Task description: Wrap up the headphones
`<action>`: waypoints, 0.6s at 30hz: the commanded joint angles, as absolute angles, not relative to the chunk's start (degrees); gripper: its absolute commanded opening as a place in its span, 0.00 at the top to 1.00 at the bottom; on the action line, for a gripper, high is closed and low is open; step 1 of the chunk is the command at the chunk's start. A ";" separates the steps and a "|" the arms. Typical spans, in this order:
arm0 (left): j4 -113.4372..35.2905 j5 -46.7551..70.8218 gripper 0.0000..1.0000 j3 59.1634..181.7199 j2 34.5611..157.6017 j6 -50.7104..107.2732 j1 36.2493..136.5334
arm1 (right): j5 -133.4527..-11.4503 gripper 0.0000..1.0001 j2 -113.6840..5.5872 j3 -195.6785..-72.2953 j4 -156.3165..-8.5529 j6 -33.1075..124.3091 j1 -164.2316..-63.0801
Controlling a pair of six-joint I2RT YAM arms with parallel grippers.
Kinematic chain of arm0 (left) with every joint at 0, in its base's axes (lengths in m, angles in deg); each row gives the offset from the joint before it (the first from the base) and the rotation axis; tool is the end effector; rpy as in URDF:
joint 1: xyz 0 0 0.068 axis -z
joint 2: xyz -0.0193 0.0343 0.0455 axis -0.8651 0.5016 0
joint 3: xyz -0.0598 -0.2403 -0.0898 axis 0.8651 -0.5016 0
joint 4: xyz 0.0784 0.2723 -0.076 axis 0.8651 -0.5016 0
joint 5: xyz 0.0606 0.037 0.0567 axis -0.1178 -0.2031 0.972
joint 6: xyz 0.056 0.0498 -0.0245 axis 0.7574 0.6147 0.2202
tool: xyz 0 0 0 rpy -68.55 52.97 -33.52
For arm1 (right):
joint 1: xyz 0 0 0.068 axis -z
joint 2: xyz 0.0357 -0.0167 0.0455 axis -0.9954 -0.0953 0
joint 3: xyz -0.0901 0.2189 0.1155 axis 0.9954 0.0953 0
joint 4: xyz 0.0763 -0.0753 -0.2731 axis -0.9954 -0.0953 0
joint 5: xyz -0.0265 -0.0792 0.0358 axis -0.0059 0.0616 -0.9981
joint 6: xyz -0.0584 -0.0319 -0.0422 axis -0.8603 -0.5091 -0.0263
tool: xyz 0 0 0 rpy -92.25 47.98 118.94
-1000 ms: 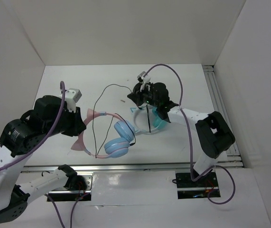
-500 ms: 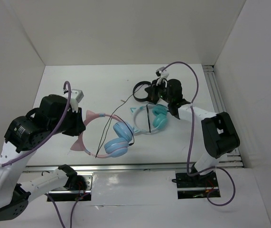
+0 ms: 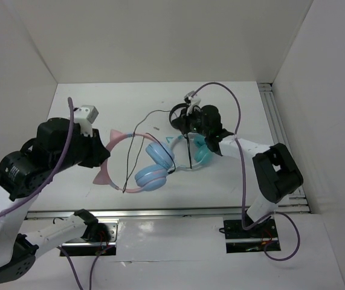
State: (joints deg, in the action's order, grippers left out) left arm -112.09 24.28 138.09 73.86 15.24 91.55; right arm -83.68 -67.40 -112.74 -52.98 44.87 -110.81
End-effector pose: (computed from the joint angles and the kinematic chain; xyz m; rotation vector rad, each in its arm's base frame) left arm 0.1492 -0.0865 0.4518 0.0949 2.2066 -0.4827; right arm 0.3732 0.2086 0.2067 -0.5550 1.7213 0.6962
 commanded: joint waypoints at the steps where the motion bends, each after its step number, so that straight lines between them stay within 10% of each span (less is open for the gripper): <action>1: -101.57 30.46 1.00 141.44 72.27 8.24 91.36 | -82.40 1.00 -67.10 -114.17 -53.97 43.10 -117.20; 18: -92.51 30.16 1.00 143.90 90.46 10.07 74.23 | -55.25 1.00 -49.26 -100.55 -56.95 40.98 -133.57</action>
State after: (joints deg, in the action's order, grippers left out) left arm -98.74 34.71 142.75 90.78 9.99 77.61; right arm -65.50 -51.93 -101.71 -56.23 42.47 -132.82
